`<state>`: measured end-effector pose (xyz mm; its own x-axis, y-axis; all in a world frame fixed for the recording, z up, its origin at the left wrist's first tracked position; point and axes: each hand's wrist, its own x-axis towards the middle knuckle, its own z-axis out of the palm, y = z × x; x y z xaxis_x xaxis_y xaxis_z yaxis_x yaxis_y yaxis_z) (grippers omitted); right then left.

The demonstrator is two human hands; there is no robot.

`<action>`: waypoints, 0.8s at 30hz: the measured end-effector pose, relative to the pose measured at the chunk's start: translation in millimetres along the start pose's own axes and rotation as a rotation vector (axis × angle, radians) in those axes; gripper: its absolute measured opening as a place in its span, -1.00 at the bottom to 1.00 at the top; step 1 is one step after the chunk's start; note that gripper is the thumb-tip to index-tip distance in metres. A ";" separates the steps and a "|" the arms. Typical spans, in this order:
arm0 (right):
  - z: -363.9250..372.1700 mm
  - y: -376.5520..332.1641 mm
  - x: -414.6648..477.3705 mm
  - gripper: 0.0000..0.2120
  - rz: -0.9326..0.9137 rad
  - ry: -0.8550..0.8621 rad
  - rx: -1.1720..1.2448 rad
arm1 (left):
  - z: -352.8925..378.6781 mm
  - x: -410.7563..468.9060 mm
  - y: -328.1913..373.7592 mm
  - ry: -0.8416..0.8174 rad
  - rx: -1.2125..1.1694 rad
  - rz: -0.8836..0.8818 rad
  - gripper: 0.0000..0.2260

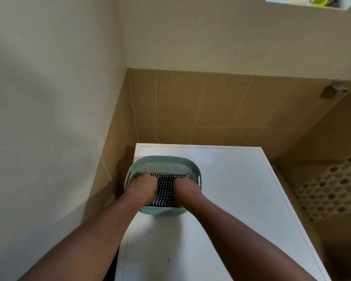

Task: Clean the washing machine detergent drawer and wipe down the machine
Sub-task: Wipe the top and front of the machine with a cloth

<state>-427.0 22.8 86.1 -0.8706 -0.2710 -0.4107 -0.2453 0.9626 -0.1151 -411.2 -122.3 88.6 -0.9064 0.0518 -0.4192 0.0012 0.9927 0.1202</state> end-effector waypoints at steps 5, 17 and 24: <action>-16.0 9.3 -16.7 -0.77 -0.038 0.487 0.077 | -21.6 -10.5 7.5 0.359 0.230 0.001 -0.82; 2.2 49.8 -56.5 -0.81 0.408 0.297 0.660 | -19.6 -29.5 0.9 0.310 -0.294 -0.546 -0.79; -16.3 118.8 -113.3 -0.78 0.473 0.472 0.701 | -60.1 -49.6 84.5 0.398 -0.224 -0.341 -0.78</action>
<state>-364.5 167.8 133.7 -0.9331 0.3195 -0.1650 0.3514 0.7124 -0.6075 -391.5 -47.5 173.6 -0.9291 -0.3557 -0.1012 -0.3698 0.8967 0.2433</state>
